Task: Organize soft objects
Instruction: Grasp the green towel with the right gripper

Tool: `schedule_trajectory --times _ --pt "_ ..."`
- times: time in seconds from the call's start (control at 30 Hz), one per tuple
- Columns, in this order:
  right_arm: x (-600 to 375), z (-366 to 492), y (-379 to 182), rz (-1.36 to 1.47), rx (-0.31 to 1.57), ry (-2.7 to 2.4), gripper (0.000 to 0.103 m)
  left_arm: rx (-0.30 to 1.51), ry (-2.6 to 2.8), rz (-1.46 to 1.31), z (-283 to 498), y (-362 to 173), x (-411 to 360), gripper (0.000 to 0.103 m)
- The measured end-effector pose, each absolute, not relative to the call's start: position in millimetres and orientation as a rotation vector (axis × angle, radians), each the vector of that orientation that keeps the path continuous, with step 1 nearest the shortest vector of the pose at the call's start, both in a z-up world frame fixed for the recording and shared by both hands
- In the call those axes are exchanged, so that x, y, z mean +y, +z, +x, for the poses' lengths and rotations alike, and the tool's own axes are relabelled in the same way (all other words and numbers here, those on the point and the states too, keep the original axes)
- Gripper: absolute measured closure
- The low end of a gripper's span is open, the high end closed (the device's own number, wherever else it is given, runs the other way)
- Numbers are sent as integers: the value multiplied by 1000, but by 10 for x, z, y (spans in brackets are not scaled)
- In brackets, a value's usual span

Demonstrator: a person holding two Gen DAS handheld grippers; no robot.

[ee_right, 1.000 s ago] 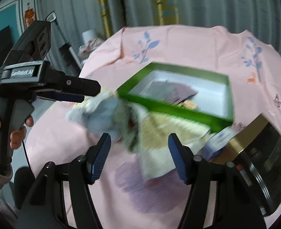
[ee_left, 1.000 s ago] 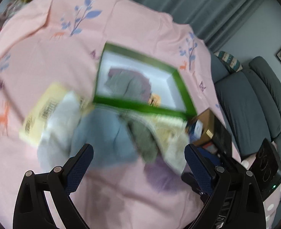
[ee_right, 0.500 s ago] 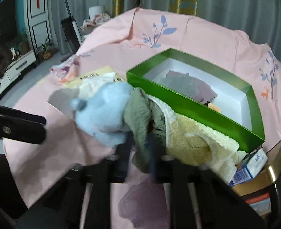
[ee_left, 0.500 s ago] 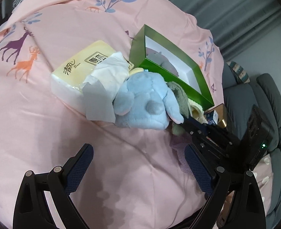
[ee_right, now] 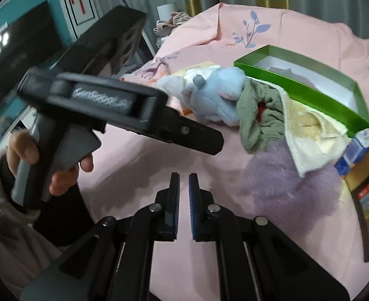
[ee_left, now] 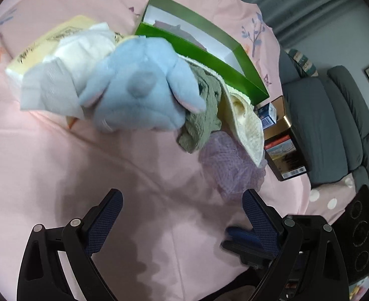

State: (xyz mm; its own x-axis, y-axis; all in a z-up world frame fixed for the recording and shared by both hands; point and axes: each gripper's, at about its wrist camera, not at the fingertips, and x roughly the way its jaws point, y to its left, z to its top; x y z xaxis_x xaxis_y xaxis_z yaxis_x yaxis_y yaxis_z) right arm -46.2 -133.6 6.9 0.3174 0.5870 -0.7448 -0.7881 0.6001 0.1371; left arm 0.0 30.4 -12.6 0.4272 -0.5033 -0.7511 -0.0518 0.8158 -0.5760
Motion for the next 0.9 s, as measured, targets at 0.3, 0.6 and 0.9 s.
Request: schedule_trajectory --times 0.3,0.6,0.9 --pt "-1082 182 50 -292 736 799 38 1013 -227 -617 -137 93 676 7" --pt "-1081 381 -138 -213 872 878 96 1031 -244 -658 -94 -31 748 7" --pt "-1299 -394 -158 -213 949 1014 92 1110 -366 -596 -39 -164 270 7"
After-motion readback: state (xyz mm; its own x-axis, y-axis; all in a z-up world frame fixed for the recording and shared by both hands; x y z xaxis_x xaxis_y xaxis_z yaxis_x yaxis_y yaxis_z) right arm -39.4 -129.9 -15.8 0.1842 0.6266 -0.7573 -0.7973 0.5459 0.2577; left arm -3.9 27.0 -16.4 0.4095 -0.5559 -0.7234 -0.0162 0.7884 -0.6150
